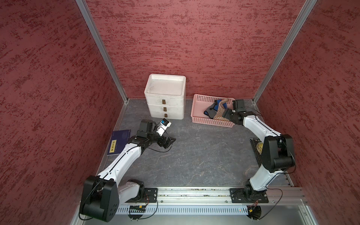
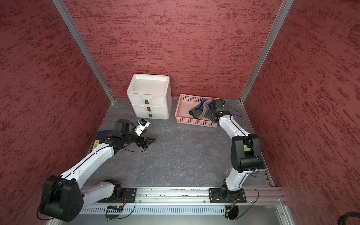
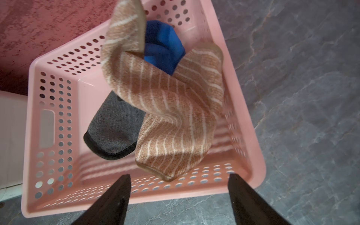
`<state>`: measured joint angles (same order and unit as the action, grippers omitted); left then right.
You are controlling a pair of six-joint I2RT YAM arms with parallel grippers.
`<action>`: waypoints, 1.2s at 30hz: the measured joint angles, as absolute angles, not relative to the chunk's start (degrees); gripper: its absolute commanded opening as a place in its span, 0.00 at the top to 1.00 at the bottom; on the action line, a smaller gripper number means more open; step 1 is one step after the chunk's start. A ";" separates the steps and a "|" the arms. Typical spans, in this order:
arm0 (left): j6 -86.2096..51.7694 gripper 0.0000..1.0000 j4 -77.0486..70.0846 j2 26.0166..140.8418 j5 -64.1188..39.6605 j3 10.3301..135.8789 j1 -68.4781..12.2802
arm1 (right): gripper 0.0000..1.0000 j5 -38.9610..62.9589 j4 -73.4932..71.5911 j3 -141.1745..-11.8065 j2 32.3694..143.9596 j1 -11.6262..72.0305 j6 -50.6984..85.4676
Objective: Fold the square dishcloth
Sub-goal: Pick up the cleaning item from the bin.
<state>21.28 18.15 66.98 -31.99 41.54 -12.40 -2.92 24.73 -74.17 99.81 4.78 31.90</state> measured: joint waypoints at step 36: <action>22.92 0.00 12.60 66.06 -31.18 37.50 -12.21 | 1.00 3.42 27.29 -85.49 107.68 3.03 31.73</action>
